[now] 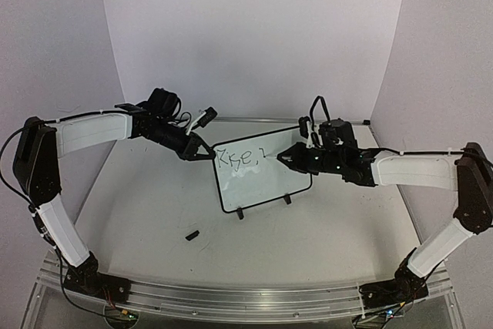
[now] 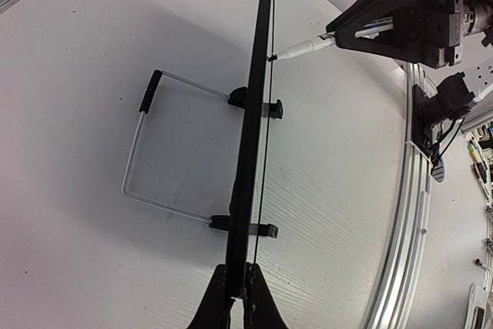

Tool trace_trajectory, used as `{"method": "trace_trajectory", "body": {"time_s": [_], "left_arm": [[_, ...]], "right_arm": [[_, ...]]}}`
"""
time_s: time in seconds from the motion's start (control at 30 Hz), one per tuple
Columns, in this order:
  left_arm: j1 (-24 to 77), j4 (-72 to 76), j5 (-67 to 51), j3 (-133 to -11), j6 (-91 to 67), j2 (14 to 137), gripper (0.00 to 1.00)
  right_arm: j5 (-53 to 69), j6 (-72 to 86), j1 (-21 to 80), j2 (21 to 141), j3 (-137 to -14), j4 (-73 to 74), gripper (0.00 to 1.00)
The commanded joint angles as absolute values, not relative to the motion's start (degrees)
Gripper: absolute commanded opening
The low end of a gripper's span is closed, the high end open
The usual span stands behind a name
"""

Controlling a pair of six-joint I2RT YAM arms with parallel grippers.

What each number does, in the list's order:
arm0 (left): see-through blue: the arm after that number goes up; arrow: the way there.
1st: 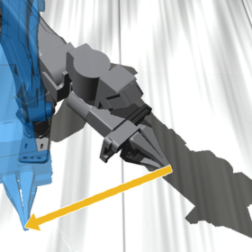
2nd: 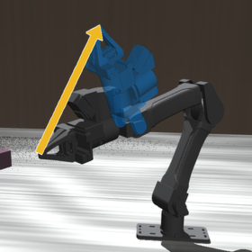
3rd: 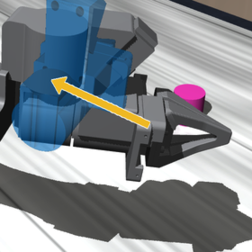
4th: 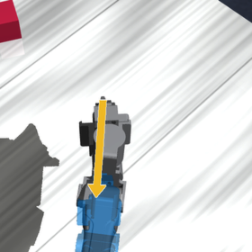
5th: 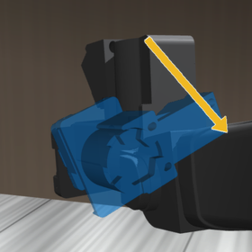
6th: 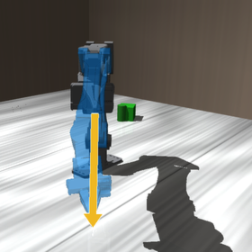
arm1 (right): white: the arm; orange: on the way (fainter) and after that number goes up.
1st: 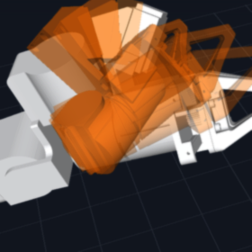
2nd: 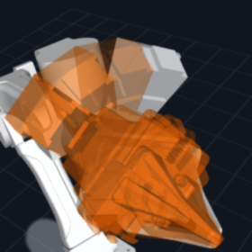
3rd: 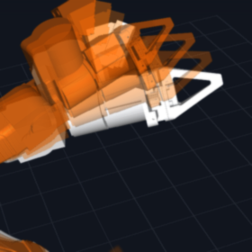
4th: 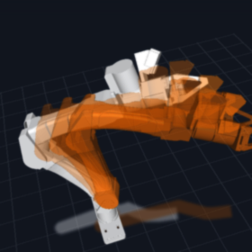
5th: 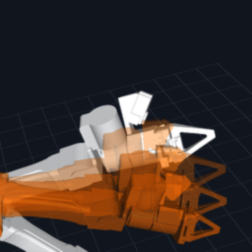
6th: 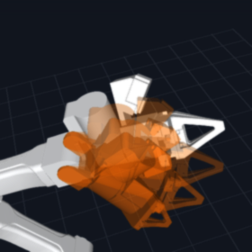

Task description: Write a sentence on the whiteboard

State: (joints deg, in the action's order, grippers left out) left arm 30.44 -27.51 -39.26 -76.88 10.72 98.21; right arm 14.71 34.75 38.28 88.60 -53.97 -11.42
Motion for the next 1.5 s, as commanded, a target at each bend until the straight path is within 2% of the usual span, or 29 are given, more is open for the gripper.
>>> {"method": "trace_trajectory", "body": {"time_s": [0.0, 0.8, 1.47], "left_arm": [[31.6, -32.4, -35.2, -77.0, 14.2, 99.1, 0.00], [31.6, -32.6, -35.2, -77.1, 14.4, 99.0, 0.00], [31.7, -32.6, -35.2, -77.2, 14.4, 99.2, 0.00]], "right_arm": [[13.6, 35.6, 37.8, 88.7, -52.9, -11.0, 0.00], [12.6, 37.2, 37.7, 87.6, -56.0, -16.4, 0.00], [8.3, 39.8, 37.8, 86.1, -52.5, -19.2, 0.00]]}}
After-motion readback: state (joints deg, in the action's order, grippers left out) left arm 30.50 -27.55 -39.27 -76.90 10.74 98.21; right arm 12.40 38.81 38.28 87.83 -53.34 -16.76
